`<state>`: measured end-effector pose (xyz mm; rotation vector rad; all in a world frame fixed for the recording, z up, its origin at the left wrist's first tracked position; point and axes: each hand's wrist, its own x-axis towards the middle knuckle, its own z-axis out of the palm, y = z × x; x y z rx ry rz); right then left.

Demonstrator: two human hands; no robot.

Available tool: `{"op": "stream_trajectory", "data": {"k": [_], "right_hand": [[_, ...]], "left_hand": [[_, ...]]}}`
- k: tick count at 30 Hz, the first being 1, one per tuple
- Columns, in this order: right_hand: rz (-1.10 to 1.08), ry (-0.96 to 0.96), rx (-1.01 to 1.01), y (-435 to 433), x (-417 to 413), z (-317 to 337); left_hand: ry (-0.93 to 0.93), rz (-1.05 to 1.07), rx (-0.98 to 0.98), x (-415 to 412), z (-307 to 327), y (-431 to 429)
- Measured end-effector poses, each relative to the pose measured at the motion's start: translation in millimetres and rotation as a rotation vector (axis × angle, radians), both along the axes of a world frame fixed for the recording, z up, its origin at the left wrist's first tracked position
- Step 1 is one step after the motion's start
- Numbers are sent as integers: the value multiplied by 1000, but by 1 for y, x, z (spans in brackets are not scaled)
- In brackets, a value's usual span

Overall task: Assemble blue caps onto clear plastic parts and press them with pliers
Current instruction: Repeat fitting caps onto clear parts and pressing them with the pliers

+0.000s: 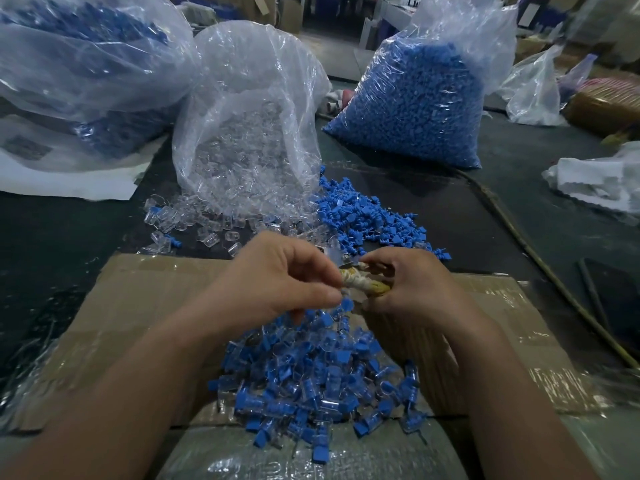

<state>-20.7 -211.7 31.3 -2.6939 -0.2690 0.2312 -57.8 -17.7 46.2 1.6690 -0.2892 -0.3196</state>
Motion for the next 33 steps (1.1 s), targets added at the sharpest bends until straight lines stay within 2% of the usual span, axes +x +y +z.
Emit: {"op": "stream_trajectory", "data": {"k": [5,7,9,12,14,16,18,25,29,33], "right_hand": [[23,32,-3,0,0,-3],[35,45,-9,0,0,-3],[39,70,9,1,0,-3],[41,111,51,-1,1,-3],[60,140,69,-4,0,-3],[80,168,95,-7,1,-2],[99,185,111,-10,1,-1],[138,203,125,-14,2,2],[133,231,150,-15,2,2],[110,241,282,-18,3,5]], "left_hand": [[29,-207,95,0,-3,-1],[10,-194,78,0,-4,0],[-7,-43,66,3,-7,3],[8,387,76,15,-16,10],[-98,622,284,24,-22,19],[-246,719,579,32,-25,32],[-275,728,717,37,-26,42],[-180,573,935,39,-36,42],[-183,541,944,41,-39,44],[-206,625,794,43,-38,44]]}}
